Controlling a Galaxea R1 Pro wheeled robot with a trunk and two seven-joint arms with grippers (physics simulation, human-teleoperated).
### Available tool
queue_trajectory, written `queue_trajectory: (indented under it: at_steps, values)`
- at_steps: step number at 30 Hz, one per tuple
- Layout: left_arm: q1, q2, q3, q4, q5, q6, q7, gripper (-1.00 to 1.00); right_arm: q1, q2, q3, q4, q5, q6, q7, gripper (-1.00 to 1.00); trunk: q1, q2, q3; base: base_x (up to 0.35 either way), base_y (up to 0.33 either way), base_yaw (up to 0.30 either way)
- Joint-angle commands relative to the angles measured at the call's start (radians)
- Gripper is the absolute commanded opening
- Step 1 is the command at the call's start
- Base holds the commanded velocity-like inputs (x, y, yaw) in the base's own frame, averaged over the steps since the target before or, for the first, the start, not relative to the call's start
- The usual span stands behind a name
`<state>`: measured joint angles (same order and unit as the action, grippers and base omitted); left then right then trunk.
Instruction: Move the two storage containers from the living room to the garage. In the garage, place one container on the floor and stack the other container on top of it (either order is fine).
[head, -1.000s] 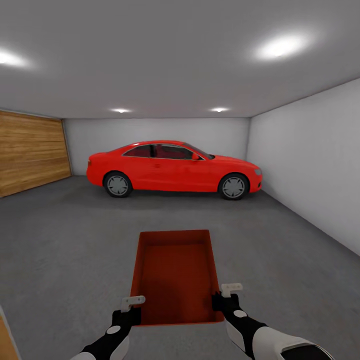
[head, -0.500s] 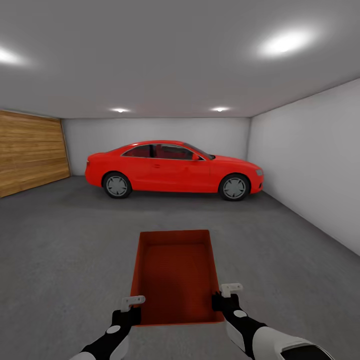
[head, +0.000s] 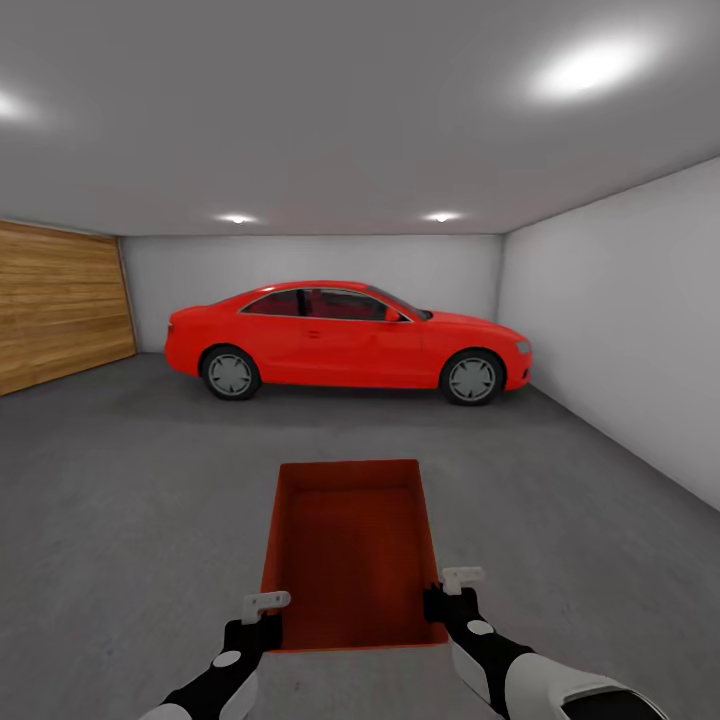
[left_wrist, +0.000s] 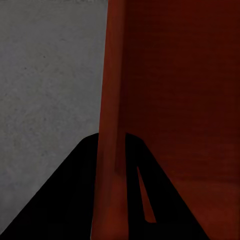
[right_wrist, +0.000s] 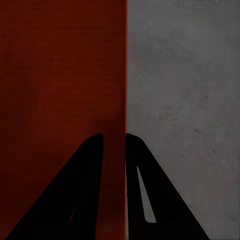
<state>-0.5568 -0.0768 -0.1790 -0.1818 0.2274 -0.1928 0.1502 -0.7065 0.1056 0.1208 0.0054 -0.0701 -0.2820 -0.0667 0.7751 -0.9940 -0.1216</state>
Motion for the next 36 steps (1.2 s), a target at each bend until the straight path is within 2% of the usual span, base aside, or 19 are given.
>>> queue_trajectory:
  at_steps: [1,36]
  values:
    - [-0.002,0.000,0.004,-0.004,-0.005,-0.016,-0.001,-1.00,-0.001,0.000,-0.021,0.004,-0.013,-0.003,-0.001,-1.00,0.001,-0.001,-0.001,0.321,0.000,0.000]
    - [-0.002,0.000,0.004,-0.004,-0.005,-0.015,-0.001,-1.00,-0.001,0.000,-0.021,0.004,-0.013,-0.002,-0.001,-1.00,0.001,-0.001,-0.001,0.321,0.000,0.000]
